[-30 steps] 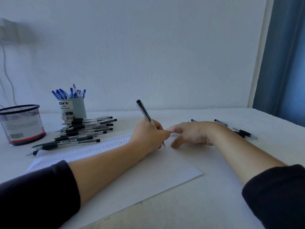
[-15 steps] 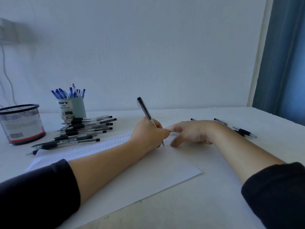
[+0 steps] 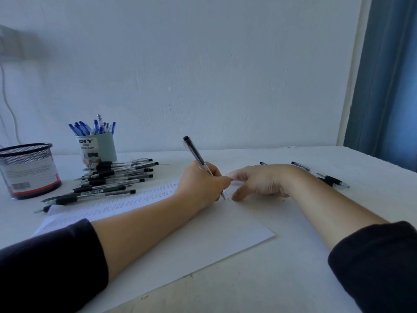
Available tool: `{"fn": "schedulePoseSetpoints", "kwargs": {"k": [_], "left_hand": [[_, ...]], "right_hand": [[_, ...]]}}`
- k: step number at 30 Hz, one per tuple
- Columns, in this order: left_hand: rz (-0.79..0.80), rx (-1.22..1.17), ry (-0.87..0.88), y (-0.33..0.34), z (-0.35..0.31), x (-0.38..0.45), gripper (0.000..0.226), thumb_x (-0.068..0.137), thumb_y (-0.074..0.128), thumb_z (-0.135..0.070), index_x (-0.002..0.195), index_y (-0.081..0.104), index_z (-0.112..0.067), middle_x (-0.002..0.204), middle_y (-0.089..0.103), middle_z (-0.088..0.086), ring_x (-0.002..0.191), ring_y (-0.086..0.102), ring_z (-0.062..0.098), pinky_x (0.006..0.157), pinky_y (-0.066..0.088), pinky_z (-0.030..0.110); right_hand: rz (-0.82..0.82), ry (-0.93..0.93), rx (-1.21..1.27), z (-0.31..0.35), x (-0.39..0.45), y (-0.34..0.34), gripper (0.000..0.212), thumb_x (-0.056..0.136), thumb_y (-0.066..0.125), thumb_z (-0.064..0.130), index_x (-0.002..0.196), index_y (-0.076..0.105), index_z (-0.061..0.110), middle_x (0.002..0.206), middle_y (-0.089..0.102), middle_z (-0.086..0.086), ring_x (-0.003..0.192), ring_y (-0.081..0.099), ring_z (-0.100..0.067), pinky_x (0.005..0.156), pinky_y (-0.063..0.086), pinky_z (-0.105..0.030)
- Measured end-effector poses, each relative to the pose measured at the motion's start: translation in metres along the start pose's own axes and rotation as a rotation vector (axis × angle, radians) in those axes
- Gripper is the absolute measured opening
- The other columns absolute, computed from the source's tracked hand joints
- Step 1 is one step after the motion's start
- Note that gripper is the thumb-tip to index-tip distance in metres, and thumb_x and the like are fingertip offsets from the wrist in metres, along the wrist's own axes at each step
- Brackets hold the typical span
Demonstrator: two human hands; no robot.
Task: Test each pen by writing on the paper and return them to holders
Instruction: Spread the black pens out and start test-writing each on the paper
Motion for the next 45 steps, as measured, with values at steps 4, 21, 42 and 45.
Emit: {"fn": "schedulePoseSetpoints", "kwargs": {"k": [4, 21, 42, 45], "left_hand": [[0.017, 0.012, 0.003, 0.0007, -0.0002, -0.0007, 0.020, 0.074, 0.057, -0.009, 0.054, 0.055, -0.011, 0.044, 0.052, 0.002, 0.040, 0.045, 0.011, 0.045, 0.033, 0.017], [0.025, 0.026, 0.007, 0.0008, -0.0015, -0.0026, 0.020, 0.073, 0.057, -0.009, 0.054, 0.055, -0.010, 0.044, 0.051, 0.003, 0.034, 0.038, 0.007, 0.043, 0.030, 0.015], [0.034, 0.019, 0.025, 0.0016, -0.0021, -0.0036, 0.021, 0.073, 0.057, -0.008, 0.052, 0.055, -0.011, 0.043, 0.052, 0.002, 0.035, 0.040, 0.008, 0.042, 0.032, 0.014], [0.030, 0.033, 0.022, 0.0016, -0.0015, -0.0036, 0.019, 0.073, 0.056, -0.009, 0.054, 0.056, -0.010, 0.044, 0.052, 0.002, 0.034, 0.038, 0.007, 0.038, 0.030, 0.012]], "right_hand": [[-0.001, -0.005, -0.011, 0.0018, -0.0022, 0.0001, 0.048, 0.083, 0.063, 0.011, 0.125, 0.059, 0.034, 0.137, 0.050, 0.004, 0.125, 0.047, -0.018, 0.109, 0.035, -0.038], [-0.003, -0.008, -0.029, 0.0053, -0.0070, 0.0004, 0.042, 0.085, 0.062, 0.011, 0.120, 0.062, 0.035, 0.128, 0.057, 0.004, 0.118, 0.052, -0.017, 0.107, 0.038, -0.039], [0.002, -0.012, -0.019, 0.0006, -0.0014, -0.0002, 0.041, 0.084, 0.064, 0.014, 0.118, 0.063, 0.036, 0.133, 0.054, 0.007, 0.122, 0.050, -0.017, 0.108, 0.037, -0.041], [-0.001, -0.004, -0.029, 0.0009, -0.0019, -0.0003, 0.042, 0.084, 0.064, 0.014, 0.119, 0.062, 0.036, 0.134, 0.053, 0.007, 0.122, 0.050, -0.016, 0.108, 0.038, -0.041]]}}
Point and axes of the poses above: each hand's wrist, its own x-axis towards the middle knuckle, its own y-axis out of the palm, z = x × y, the point moved 5 cm from there along x, towards the middle knuckle
